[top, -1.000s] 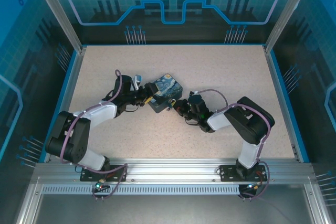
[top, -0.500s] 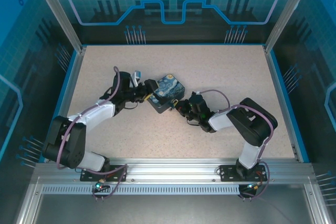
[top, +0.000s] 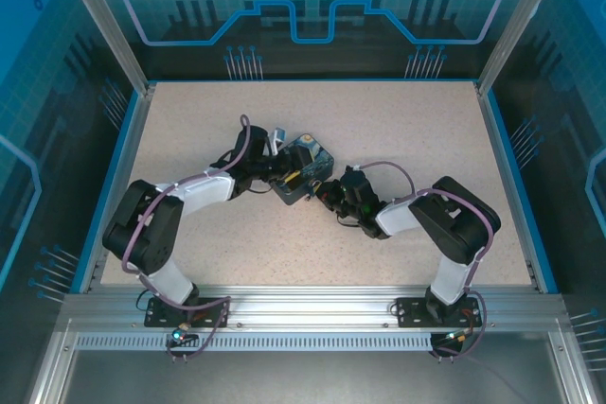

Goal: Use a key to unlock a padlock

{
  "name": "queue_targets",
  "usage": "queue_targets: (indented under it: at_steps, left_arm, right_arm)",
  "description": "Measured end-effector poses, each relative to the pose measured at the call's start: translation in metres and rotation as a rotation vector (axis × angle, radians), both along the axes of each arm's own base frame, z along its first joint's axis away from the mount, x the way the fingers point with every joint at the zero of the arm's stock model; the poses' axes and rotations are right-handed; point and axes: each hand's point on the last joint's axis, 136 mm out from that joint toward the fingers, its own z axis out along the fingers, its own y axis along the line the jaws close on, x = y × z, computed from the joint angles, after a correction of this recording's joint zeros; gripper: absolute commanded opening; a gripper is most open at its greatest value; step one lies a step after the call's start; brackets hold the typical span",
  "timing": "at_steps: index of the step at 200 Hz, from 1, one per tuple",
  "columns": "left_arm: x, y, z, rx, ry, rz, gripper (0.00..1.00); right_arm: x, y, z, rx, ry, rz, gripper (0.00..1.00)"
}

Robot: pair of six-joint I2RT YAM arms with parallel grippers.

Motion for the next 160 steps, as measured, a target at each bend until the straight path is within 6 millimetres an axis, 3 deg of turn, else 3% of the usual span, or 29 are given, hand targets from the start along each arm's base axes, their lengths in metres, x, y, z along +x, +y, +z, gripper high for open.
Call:
queue_targets:
  at_steps: [112,160]
  left_arm:
    - [-0.010,0.006,-0.005,0.055,-0.049,-0.025,0.76]
    - [-0.012,0.011,-0.006,0.086,-0.063,-0.020,0.77]
  right_arm:
    - [0.002,-0.003,0.002,-0.004,-0.007,-0.008,0.04]
    - [0.009,-0.009,0.013,-0.004,-0.036,-0.035,0.03]
